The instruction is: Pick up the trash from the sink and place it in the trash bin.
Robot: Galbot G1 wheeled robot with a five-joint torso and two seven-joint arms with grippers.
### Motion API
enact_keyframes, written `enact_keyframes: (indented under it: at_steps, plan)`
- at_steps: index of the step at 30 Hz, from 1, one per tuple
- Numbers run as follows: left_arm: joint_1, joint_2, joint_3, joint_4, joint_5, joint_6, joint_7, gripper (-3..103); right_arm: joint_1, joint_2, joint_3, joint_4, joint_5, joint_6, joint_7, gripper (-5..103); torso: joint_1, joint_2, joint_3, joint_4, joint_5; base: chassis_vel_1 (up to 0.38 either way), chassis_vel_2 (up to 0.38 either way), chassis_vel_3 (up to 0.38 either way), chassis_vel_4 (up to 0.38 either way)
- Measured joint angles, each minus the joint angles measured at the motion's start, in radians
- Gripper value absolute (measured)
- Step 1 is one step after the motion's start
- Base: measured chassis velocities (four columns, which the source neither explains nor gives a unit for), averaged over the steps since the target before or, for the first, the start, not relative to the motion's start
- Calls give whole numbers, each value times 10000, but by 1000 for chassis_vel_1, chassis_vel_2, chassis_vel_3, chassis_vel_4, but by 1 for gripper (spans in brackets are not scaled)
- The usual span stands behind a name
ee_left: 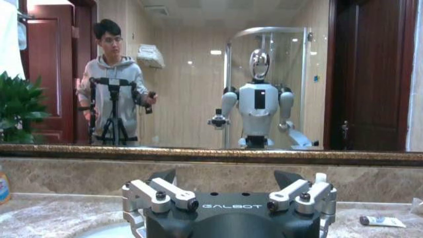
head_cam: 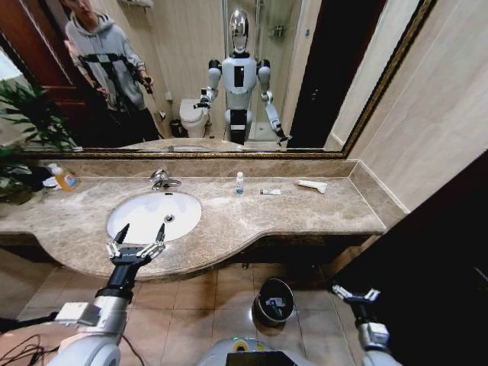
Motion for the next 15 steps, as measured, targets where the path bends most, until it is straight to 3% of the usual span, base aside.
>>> enact_keyframes:
  at_steps: [4, 7, 8, 10, 15]
  plan:
    - [0, 0, -1, 0, 0, 0, 0, 100, 575, -341, -155, 892, 205, -407, -111, 100, 0, 0, 0, 1, 4, 0, 0, 0, 0]
    - [0, 0, -1, 0, 0, 0, 1, 100, 2237, -1352, -777, 1069, 216, -1233, -327, 100, 1, -1, 1, 8, 2, 0, 0, 0, 0]
    - [0, 0, -1, 0, 0, 0, 1, 100, 2237, -1352, -777, 1069, 216, -1233, -327, 100, 1, -1, 1, 8, 2, 0, 0, 0, 0]
    - [0, 0, 0, 0, 0, 0, 1, 100, 3280, -1944, -1202, 566, -40, -1480, -541, 100, 2, -1, 2, 7, 0, 0, 0, 0, 0]
    - [0, 0, 0, 0, 0, 0, 1, 100, 4729, -2561, -1771, -515, -407, -1651, -1030, 100, 3, -1, 2, 0, 0, 0, 0, 0, 0]
